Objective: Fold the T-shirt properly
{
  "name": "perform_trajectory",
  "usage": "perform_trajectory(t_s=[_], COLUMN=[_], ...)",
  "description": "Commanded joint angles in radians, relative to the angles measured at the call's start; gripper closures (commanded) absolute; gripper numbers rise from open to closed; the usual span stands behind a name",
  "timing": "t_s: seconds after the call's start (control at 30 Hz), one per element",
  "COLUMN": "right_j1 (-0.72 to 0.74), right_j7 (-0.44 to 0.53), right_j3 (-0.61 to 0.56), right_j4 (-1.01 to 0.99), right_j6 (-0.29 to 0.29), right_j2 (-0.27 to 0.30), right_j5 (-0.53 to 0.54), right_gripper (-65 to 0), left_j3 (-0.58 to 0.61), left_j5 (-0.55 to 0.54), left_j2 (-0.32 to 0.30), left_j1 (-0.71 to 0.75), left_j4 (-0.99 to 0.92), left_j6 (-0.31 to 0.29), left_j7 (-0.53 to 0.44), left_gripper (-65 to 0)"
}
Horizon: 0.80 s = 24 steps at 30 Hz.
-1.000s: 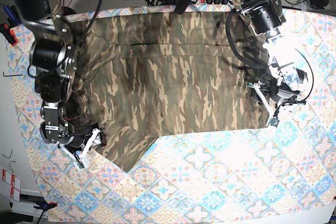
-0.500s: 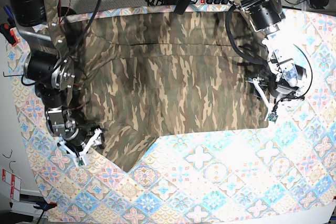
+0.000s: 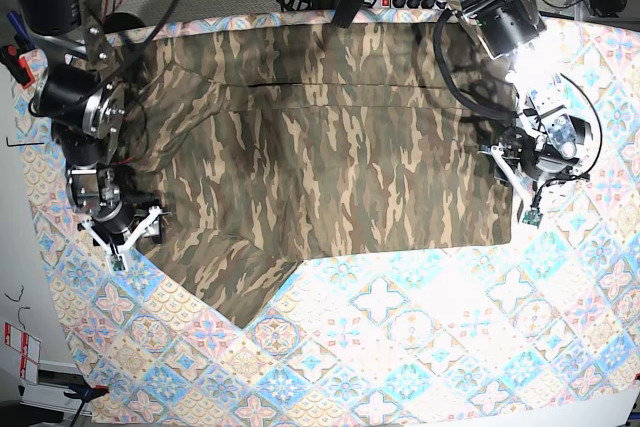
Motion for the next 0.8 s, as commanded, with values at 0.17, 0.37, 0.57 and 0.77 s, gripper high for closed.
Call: perform_trajectory(t_s=[0.17, 0.37, 0.57, 0.77], right_j1=[-0.011, -0.025, -0.028, -0.034], right_j7=[-0.036, -0.055, -0.056, -0.056], right_j3=[-0.008, -0.008, -0.008, -0.008], right_j4=[0.007, 0.008, 0.008, 0.008], right_j6=[0.040, 0.069, 0.069, 0.069], right_j2=[-0.029, -0.041, -0.041, -0.040], right_j5=[-0.005, -0.005, -0.005, -0.005], right_gripper=[-37.1, -36.9, -36.8, -36.8], left_j3=[-0.001, -0.001, -0.002, -0.070], left_j5=[-0.002, -0.005, -0.008, -0.006], left_j2=[-0.026, -0.076, -0.116, -0.130], left_j1=[-0.021, -0.091, -0.219, -0.301], left_j4=[0.017, -0.029, -0.264, -0.456], left_j6=[0.005, 0.005, 0.005, 0.005], left_j7=[-0.014, -0.014, -0.090, -0.208], left_gripper=[-32.8, -33.1, -33.2, -33.2])
